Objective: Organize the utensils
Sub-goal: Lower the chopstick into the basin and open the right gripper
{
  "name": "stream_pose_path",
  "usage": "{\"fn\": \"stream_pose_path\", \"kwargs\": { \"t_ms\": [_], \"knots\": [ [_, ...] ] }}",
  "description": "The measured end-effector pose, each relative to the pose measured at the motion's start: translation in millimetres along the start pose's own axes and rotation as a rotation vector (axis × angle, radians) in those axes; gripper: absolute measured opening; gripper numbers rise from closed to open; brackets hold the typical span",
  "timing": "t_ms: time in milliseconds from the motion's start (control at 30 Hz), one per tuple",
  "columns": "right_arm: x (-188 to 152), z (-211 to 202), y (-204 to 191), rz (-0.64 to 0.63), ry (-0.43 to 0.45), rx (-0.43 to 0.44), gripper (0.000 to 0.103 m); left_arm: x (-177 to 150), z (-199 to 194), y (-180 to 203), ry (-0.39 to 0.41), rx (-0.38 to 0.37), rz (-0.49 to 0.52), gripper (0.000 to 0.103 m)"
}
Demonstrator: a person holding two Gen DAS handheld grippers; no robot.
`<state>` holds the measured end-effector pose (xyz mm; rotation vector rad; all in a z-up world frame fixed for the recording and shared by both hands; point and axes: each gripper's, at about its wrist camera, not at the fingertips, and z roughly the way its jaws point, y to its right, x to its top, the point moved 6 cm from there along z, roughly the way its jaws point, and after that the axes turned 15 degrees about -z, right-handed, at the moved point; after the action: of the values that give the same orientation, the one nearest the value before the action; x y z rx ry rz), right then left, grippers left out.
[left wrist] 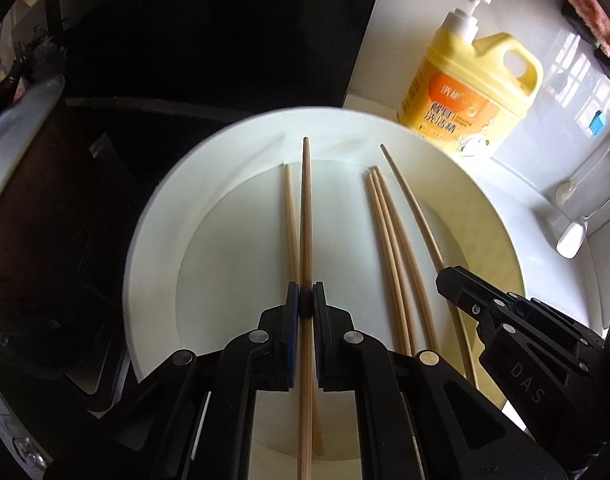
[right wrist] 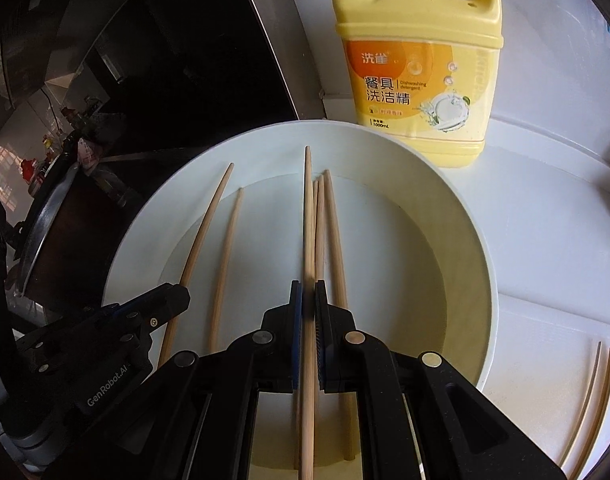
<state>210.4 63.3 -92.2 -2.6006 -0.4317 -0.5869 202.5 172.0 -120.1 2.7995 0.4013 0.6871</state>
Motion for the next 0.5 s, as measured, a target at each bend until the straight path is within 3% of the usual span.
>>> {"fn": "stream_pose_path", "kwargs": {
  "t_ms": [500],
  "knots": [
    [-4,14,4,0.021,-0.038,-0.02,0.006,-1,20,-7,-0.049,0.014,-0.024,0.008]
  ]
}}
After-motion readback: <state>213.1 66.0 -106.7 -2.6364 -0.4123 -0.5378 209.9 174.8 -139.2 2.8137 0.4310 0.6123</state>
